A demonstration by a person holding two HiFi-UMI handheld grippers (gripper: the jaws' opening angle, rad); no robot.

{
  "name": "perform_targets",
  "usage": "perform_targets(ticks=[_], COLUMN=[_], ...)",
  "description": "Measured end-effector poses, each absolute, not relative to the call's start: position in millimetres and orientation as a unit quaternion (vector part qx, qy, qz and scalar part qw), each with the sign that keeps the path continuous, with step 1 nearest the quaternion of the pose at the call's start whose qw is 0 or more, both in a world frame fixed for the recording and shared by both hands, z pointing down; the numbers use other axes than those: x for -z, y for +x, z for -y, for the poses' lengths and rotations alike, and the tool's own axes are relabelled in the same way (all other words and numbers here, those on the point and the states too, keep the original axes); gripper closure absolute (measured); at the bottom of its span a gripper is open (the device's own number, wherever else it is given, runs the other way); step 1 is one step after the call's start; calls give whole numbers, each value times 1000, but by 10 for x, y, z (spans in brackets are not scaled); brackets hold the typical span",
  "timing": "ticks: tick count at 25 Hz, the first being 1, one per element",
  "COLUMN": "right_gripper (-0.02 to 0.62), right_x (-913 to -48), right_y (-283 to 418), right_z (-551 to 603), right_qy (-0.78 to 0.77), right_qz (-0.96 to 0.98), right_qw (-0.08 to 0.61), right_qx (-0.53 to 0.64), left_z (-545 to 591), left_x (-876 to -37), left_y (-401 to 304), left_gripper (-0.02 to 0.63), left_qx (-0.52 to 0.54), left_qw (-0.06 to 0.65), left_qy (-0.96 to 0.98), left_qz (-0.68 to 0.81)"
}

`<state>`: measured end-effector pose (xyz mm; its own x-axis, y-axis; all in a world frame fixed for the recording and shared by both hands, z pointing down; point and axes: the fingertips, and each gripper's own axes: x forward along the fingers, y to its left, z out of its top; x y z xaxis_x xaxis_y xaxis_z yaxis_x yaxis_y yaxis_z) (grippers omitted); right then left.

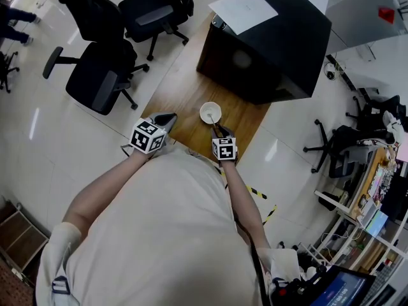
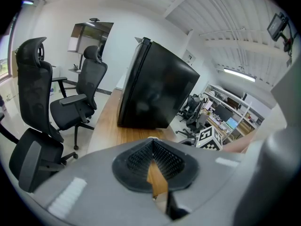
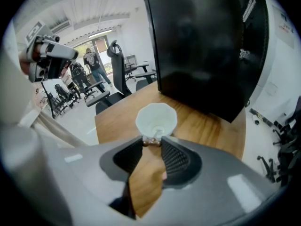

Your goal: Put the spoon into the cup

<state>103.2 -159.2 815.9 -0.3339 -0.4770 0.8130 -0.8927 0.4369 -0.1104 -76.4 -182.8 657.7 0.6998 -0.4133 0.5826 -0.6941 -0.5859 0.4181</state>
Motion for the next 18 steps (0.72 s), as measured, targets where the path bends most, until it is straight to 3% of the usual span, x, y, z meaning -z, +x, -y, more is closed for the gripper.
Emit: perform_targets(ticks=[13,18], right_gripper=[465,400], right_x=[-8201,-8180], right_y=[1018,1020], right_z=[1616,1603], right_qy=[489,521], right_qz=[734,714], right_qw=[372,355], right_qx=[-290,-306], left_z=[1731,1702], left_x=[-6645,-6719], left_y=[-1017,-1137], left_gripper=[606,606], left_qx=[-212,-215], left_qw=[337,339], left_qy=[867,870], left_qz=[301,284])
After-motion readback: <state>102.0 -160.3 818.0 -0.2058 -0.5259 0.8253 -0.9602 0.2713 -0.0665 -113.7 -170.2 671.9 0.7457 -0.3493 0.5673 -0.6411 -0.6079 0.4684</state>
